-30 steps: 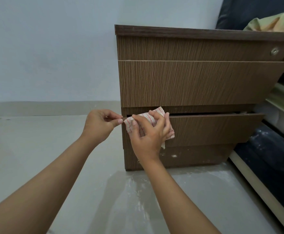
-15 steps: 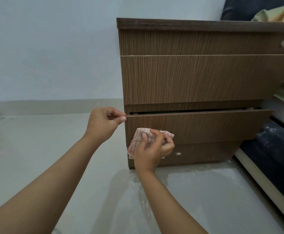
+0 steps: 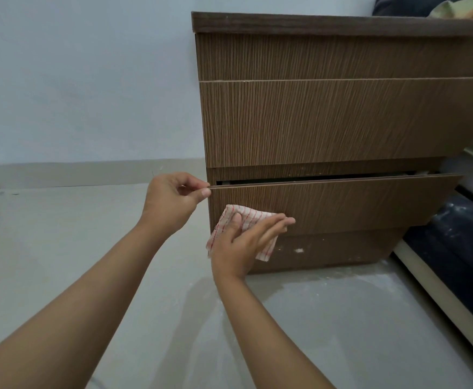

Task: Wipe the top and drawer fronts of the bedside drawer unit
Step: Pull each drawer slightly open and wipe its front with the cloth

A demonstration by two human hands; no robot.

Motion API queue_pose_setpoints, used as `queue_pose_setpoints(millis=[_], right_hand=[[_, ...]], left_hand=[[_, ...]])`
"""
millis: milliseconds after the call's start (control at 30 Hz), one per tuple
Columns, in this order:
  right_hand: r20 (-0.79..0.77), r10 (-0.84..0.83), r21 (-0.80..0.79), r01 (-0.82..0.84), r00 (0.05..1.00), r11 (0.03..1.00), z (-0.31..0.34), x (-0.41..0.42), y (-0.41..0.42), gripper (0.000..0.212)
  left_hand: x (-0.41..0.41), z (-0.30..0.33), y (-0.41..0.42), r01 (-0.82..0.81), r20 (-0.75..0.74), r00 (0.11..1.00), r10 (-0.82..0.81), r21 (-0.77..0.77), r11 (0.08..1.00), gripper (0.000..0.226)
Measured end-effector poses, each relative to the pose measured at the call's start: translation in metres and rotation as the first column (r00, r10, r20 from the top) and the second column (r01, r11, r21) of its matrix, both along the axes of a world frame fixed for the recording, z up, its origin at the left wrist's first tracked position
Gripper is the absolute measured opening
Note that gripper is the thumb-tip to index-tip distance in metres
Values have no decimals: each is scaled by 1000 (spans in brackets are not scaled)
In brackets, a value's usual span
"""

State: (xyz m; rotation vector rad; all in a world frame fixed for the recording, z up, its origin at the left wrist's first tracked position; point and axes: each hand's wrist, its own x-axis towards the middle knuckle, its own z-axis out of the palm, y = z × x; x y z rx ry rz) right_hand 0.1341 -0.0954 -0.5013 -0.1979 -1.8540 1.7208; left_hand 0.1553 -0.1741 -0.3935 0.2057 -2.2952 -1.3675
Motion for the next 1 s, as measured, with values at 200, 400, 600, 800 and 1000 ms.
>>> queue_pose_setpoints(millis=[200, 400, 600, 800, 1000], right_hand=[[-36, 86, 94, -82, 996, 992, 5, 2, -18, 85], [-31, 96, 214, -87, 995, 973, -10, 2, -15, 88], [54, 50, 63, -53, 997, 997, -22, -9, 16, 85], [35, -12, -4, 12, 999, 1000, -1, -33, 66, 83], [-81, -38, -72, 32, 996, 997, 30, -51, 98, 86]], left_hand=[[-1, 1, -1, 13, -2, 1000, -13, -56, 998, 4], [-3, -1, -3, 4, -11, 1000, -5, -120, 993, 3], [-4, -6, -1, -29, -51, 998, 23, -104, 994, 10], [-8, -9, 3, -81, -92, 993, 67, -149, 986, 11], [-13, -11, 7, -136, -112, 986, 120, -145, 980, 9]])
